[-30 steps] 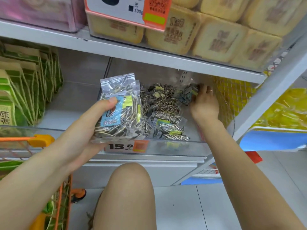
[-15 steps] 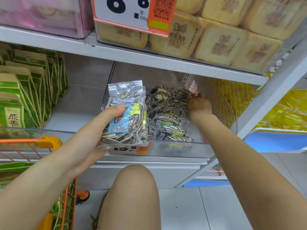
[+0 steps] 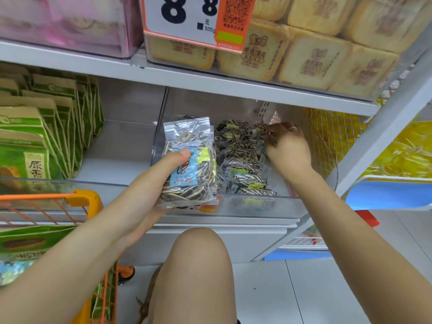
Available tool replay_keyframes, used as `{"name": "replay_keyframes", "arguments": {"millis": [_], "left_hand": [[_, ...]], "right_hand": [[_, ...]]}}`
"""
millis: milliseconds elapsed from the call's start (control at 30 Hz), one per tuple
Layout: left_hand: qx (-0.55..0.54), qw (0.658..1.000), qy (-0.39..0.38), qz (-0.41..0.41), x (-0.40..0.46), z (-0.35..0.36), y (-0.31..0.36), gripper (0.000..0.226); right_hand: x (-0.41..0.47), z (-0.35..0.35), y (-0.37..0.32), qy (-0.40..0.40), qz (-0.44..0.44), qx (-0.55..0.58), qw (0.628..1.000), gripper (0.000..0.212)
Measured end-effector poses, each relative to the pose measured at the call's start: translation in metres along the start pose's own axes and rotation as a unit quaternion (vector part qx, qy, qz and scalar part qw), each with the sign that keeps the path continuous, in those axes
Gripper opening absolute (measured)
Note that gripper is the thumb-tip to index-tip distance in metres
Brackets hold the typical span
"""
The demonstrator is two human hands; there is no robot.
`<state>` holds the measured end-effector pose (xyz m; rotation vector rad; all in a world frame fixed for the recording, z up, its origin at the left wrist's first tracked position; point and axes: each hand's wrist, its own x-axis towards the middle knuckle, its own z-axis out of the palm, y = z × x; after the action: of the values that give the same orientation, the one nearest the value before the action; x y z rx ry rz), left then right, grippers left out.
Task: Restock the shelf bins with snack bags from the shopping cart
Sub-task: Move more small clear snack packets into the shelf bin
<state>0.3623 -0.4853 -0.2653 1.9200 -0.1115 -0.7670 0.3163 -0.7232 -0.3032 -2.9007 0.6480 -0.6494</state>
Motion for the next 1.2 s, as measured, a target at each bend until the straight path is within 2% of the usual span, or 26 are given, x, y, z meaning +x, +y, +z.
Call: {"name": "replay_keyframes", "arguments": {"millis": [33,67,100,133,167,200,233,300,367,400,467,500,533,600,633,667,700,800,933,1000,1100,1200], "left_hand": [[-0.02,1.0,-0.005,0.008,-0.004,0.003,-0.003,0.082],[-0.049,0.998,-0.007,0.024,-0.009,0.005,-0.009,0.065],[-0.091,0.995,-0.025,0.04,-0.02,0.009,-0.017,0.047],[-0.143,0.987,-0.049,0.047,-0.03,0.012,-0.023,0.032],[-0.193,0.975,-0.075,0.075,-0.037,0.017,-0.03,0.029],[-0.227,0.964,-0.087,0.107,-0.049,0.023,-0.034,0.034],[-0.23,0.962,-0.067,0.133,-0.049,0.029,-0.038,0.042],[-0.161,0.973,-0.004,0.167,-0.054,0.04,-0.036,0.064],[-0.058,0.98,0.013,0.188,-0.053,0.045,-0.029,0.094],[-0.03,0.98,0.002,0.197,-0.051,0.045,-0.027,0.102],[0.04,0.968,0.016,0.249,-0.044,0.039,-0.027,0.101],[0.106,0.951,0.068,0.283,-0.041,0.032,-0.028,0.095],[0.177,0.921,0.138,0.317,-0.038,0.023,-0.03,0.087],[0.272,0.868,0.239,0.34,-0.026,0.003,-0.037,0.081],[0.298,0.859,0.259,0.325,-0.018,-0.005,-0.044,0.081],[0.317,0.859,0.261,0.306,-0.011,-0.011,-0.052,0.082],[0.333,0.86,0.255,0.289,-0.005,-0.013,-0.06,0.082],[0.341,0.861,0.238,0.294,0.007,-0.013,-0.078,0.078],[0.339,0.857,0.234,0.309,0.008,-0.015,-0.08,0.078],[0.346,0.852,0.237,0.314,0.009,-0.016,-0.081,0.079],[0.35,0.85,0.237,0.316,0.009,-0.015,-0.082,0.078],[0.348,0.849,0.239,0.318,0.01,-0.014,-0.083,0.078]], "right_hand": [[-0.014,-0.012,-0.013,-0.002,0.012,0.093,0.996,0.029],[-0.031,-0.024,-0.027,-0.049,0.041,0.212,0.975,0.033],[-0.049,-0.037,-0.043,-0.137,0.081,0.351,0.923,0.043],[-0.066,-0.05,-0.058,-0.235,0.118,0.472,0.841,0.053],[-0.08,-0.059,-0.069,-0.315,0.142,0.547,0.762,0.057],[-0.092,-0.064,-0.075,-0.358,0.141,0.586,0.713,0.057],[-0.099,-0.068,-0.078,-0.368,0.133,0.605,0.694,0.05],[-0.105,-0.073,-0.08,-0.339,0.135,0.617,0.697,0.036],[-0.105,-0.076,-0.073,-0.318,0.152,0.615,0.705,0.038],[-0.104,-0.077,-0.067,-0.31,0.16,0.608,0.713,0.042],[-0.098,-0.082,-0.056,-0.293,0.182,0.589,0.731,0.048],[-0.093,-0.086,-0.051,-0.284,0.185,0.57,0.748,0.044],[-0.086,-0.088,-0.044,-0.268,0.179,0.534,0.782,0.038],[-0.066,-0.087,-0.027,-0.215,0.162,0.366,0.891,0.044],[-0.055,-0.084,-0.018,-0.191,0.152,0.243,0.939,0.055],[-0.044,-0.08,-0.012,-0.175,0.139,0.125,0.967,0.066],[-0.035,-0.077,-0.009,-0.163,0.126,0.042,0.978,0.07],[-0.011,-0.072,-0.01,-0.16,0.08,-0.092,0.98,0.053],[0.009,-0.06,-0.008,-0.265,0.058,-0.223,0.936,0.043],[0.012,-0.047,-0.003,-0.291,0.06,-0.226,0.928,0.04],[0.012,-0.031,0.006,-0.289,0.046,-0.207,0.934,0.039],[0.014,-0.024,0.018,-0.295,0.023,-0.168,0.94,0.053]]}}
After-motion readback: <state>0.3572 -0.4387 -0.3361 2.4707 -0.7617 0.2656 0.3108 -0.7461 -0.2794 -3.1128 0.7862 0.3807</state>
